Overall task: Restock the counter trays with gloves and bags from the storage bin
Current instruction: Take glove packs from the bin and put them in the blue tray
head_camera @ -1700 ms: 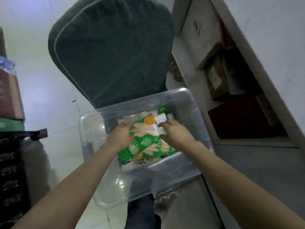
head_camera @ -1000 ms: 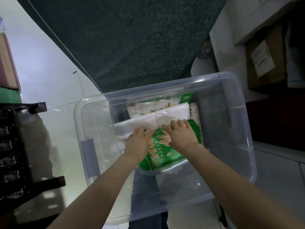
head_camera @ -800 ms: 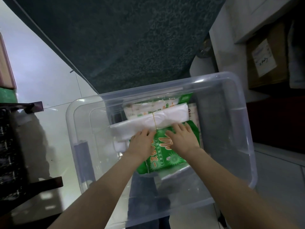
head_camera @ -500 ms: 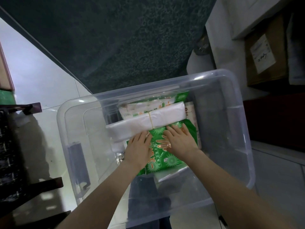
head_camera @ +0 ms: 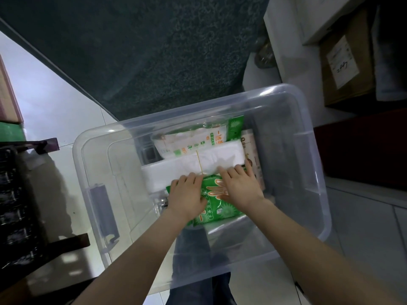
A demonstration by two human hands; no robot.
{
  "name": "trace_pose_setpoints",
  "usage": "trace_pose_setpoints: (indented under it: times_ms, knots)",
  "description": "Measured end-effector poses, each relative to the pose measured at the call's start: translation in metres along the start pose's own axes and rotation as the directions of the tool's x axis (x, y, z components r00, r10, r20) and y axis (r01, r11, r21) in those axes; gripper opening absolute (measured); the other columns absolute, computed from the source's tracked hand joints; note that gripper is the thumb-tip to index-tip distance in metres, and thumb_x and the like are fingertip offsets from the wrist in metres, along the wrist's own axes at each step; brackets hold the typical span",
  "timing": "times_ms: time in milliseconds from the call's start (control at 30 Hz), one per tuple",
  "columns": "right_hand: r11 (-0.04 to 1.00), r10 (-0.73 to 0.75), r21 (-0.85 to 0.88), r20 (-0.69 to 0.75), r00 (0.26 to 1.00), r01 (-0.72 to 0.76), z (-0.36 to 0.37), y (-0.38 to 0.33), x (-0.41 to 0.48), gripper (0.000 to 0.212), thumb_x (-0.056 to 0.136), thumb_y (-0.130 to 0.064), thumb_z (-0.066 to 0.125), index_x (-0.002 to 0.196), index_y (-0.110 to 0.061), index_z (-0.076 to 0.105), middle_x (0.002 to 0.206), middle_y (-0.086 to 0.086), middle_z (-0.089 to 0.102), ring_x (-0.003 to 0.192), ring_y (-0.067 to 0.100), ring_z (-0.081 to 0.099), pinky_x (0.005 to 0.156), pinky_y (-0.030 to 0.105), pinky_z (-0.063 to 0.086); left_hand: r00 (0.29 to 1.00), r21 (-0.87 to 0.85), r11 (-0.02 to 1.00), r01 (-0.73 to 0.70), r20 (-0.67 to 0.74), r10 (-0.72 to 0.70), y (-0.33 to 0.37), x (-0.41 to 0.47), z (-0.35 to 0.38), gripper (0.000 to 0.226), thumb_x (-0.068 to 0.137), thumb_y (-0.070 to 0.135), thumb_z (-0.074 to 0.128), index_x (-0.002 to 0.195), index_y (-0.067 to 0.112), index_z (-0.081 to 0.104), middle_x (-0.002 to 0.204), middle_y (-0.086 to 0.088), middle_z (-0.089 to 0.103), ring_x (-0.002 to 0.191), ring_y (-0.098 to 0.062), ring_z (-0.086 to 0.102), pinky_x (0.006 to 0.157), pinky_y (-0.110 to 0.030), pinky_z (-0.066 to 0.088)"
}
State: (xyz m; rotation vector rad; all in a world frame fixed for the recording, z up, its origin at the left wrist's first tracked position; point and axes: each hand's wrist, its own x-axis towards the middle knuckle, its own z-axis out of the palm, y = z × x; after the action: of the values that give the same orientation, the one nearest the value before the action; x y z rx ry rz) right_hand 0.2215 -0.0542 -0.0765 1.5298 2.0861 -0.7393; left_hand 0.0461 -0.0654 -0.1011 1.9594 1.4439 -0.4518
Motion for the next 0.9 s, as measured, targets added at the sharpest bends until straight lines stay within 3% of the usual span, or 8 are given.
trace_pose_setpoints:
  times_ms: [200, 300, 400, 500, 600, 667, 800, 900]
  knots:
    - [1.000, -0.012, -0.014, -0.024, 1.000, 0.011, -0.015, -0.006, -0.002, 0.039, 0.091, -0.043, 0.050, 0.114, -0.013, 0.060, 0.120, 0.011, 0.054, 0.118, 0.029, 0.042, 0.110, 0.047, 0.022, 0.997, -0.005, 1.000, -0.006, 0.073, 0.006, -0.004, -0.009, -0.013, 0.068, 0.076, 0.043, 0.060, 0.139, 0.024, 0.039, 0.121, -0.005, 0.052, 0.112, -0.027, 0.049, 0.091, -0.038, 0.035]
    - [1.000, -0.020, 0.018, -0.034, 0.999, 0.020, -0.017, -0.009, -0.010, 0.034, 0.090, -0.040, 0.052, 0.112, -0.016, 0.062, 0.123, 0.011, 0.050, 0.119, 0.029, 0.040, 0.109, 0.046, 0.023, 0.997, -0.004, 0.998, -0.061, 0.038, 0.061, -0.007, -0.015, -0.018, 0.054, 0.075, 0.042, 0.063, 0.124, 0.022, 0.054, 0.119, -0.004, 0.049, 0.110, -0.025, 0.044, 0.087, -0.036, 0.037]
    - [0.999, -0.033, 0.032, 0.016, 0.999, 0.033, -0.018, -0.012, -0.018, 0.034, 0.088, -0.036, 0.054, 0.116, -0.016, 0.059, 0.130, 0.014, 0.052, 0.127, 0.028, 0.040, 0.113, 0.046, 0.021, 0.988, -0.052, 0.987, -0.152, 0.005, 0.153, -0.006, -0.021, -0.024, 0.046, 0.069, 0.037, 0.069, 0.109, 0.018, 0.062, 0.133, -0.004, 0.044, 0.119, -0.025, 0.042, 0.094, -0.036, 0.039]
    - [0.998, -0.056, -0.006, 0.004, 0.998, 0.056, -0.021, -0.015, -0.029, 0.034, 0.088, -0.034, 0.053, 0.117, -0.014, 0.053, 0.120, 0.012, 0.057, 0.114, 0.029, 0.048, 0.101, 0.041, 0.031, 0.972, -0.022, 0.972, -0.233, -0.004, 0.233, -0.003, -0.027, -0.027, 0.040, 0.067, 0.033, 0.069, 0.102, 0.017, 0.063, 0.143, -0.007, 0.043, 0.129, -0.028, 0.040, 0.103, -0.035, 0.033]
    - [0.999, -0.038, -0.039, -0.031, 0.999, 0.037, -0.023, -0.021, -0.040, 0.052, 0.083, -0.035, 0.062, 0.125, -0.016, 0.038, 0.121, 0.011, 0.054, 0.111, 0.029, 0.047, 0.095, 0.044, 0.035, 0.966, 0.061, 0.964, -0.258, 0.000, 0.258, 0.002, -0.032, -0.033, 0.039, 0.068, 0.036, 0.069, 0.099, 0.021, 0.052, 0.108, -0.002, 0.058, 0.098, -0.026, 0.055, 0.085, -0.034, 0.037]
    - [0.999, -0.018, -0.052, -0.022, 1.000, 0.017, -0.024, -0.025, -0.044, 0.066, 0.082, -0.035, 0.065, 0.135, -0.019, 0.029, 0.124, 0.011, 0.051, 0.115, 0.030, 0.045, 0.098, 0.045, 0.034, 0.965, 0.072, 0.963, -0.258, -0.028, 0.261, 0.005, -0.034, -0.035, 0.047, 0.068, 0.034, 0.073, 0.101, 0.022, 0.042, 0.098, -0.001, 0.057, 0.087, -0.025, 0.055, 0.074, -0.036, 0.038]
    - [0.996, -0.010, -0.091, -0.005, 1.000, 0.010, -0.029, -0.020, -0.040, 0.043, 0.084, -0.029, 0.061, 0.123, -0.018, 0.048, 0.122, 0.010, 0.046, 0.112, 0.028, 0.043, 0.091, 0.041, 0.037, 0.987, -0.019, 0.988, -0.151, -0.060, 0.150, 0.003, -0.032, -0.039, 0.061, 0.070, 0.042, 0.075, 0.119, 0.026, 0.042, 0.107, 0.000, 0.063, 0.092, -0.023, 0.058, 0.072, -0.036, 0.047]
    - [0.993, -0.068, -0.093, 0.012, 0.998, 0.069, -0.032, -0.017, -0.030, 0.035, 0.087, -0.020, 0.056, 0.120, -0.014, 0.048, 0.119, 0.010, 0.054, 0.109, 0.028, 0.050, 0.095, 0.041, 0.036, 0.988, 0.131, 0.980, -0.152, -0.009, 0.155, -0.003, -0.025, -0.045, 0.045, 0.076, 0.057, 0.065, 0.106, 0.024, 0.055, 0.097, 0.001, 0.068, 0.086, -0.022, 0.061, 0.075, -0.034, 0.041]
